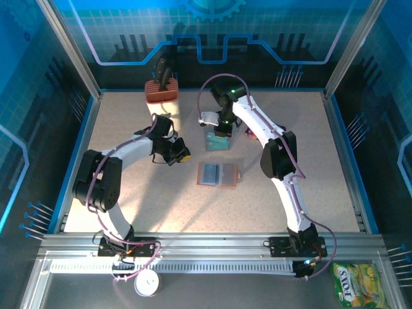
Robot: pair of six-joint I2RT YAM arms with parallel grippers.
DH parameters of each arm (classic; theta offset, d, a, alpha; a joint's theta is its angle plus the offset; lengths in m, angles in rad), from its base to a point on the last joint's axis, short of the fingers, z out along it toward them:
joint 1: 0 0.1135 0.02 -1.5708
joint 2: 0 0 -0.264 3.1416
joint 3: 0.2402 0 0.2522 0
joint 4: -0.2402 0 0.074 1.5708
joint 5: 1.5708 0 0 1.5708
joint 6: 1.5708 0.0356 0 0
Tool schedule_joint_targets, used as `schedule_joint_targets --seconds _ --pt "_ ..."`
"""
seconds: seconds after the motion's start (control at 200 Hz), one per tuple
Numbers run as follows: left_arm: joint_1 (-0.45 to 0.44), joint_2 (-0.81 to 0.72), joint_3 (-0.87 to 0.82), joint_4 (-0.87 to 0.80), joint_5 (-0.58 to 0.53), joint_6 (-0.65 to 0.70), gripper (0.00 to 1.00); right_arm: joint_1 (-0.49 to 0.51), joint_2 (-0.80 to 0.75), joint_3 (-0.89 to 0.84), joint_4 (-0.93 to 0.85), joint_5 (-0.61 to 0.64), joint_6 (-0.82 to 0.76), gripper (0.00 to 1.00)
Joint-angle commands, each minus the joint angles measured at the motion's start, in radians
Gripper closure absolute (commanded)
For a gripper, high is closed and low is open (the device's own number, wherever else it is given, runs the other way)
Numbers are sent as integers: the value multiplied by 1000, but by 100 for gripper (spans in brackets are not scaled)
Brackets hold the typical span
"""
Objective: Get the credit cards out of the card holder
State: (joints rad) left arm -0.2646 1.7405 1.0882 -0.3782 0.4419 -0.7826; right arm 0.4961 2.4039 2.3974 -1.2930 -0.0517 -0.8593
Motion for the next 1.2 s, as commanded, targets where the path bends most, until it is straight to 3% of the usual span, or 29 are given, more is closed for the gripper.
schedule_joint_targets --seconds 0.0,0.885,1.196 --pt "11 24 35 -51 20 17 94 -8 35 31 -16 29 -29 99" --pt "11 65 84 -74 22 23 94 -8 -28 89 -11 -17 -33 100" --pt "11 70 86 -79 21 25 94 -25 4 82 24 26 -45 100"
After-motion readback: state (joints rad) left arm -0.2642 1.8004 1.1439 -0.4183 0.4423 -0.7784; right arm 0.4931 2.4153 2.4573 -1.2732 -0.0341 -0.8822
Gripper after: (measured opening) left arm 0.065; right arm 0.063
